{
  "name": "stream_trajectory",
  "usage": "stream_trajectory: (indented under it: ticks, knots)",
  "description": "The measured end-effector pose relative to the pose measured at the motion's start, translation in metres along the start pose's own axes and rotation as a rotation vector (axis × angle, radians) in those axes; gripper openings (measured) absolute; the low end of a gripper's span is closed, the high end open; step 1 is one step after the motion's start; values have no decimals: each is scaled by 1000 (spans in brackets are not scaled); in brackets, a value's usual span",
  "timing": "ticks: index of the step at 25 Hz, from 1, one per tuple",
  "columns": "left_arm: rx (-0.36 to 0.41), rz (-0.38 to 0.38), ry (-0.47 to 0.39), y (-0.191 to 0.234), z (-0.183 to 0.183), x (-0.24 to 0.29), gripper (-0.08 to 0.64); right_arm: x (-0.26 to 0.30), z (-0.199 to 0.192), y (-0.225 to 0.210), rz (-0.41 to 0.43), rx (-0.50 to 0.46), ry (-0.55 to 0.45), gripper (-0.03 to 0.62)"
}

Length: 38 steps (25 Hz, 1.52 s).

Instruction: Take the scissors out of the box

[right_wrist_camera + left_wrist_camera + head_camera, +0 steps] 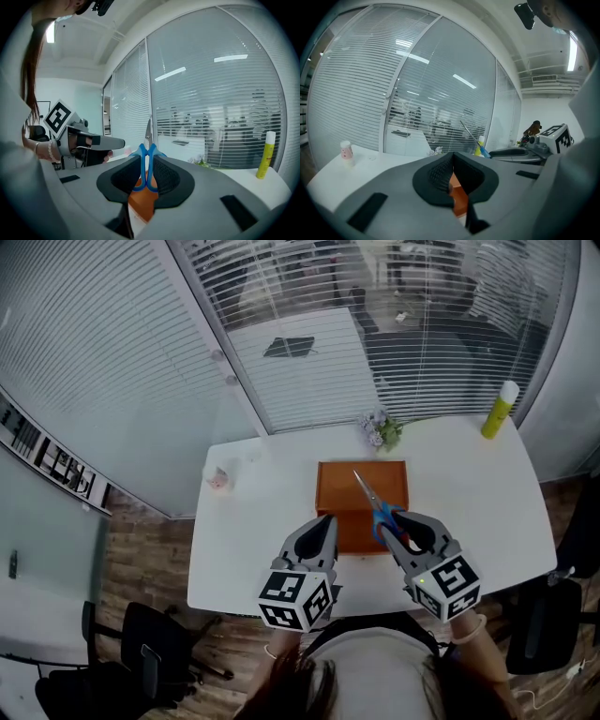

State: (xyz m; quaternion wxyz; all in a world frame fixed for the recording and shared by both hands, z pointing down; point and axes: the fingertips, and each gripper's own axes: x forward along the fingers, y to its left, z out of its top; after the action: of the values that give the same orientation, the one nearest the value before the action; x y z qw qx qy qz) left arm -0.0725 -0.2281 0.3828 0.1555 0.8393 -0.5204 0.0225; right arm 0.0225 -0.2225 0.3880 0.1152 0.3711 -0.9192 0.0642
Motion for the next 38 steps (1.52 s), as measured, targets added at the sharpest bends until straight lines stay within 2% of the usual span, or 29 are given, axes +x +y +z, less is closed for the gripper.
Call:
stream_trajectory:
  ticks: [38]
  knots:
    - [-2,-12,21,-6,-6,19,20,-2,-3,-17,-14,-14,-1,110]
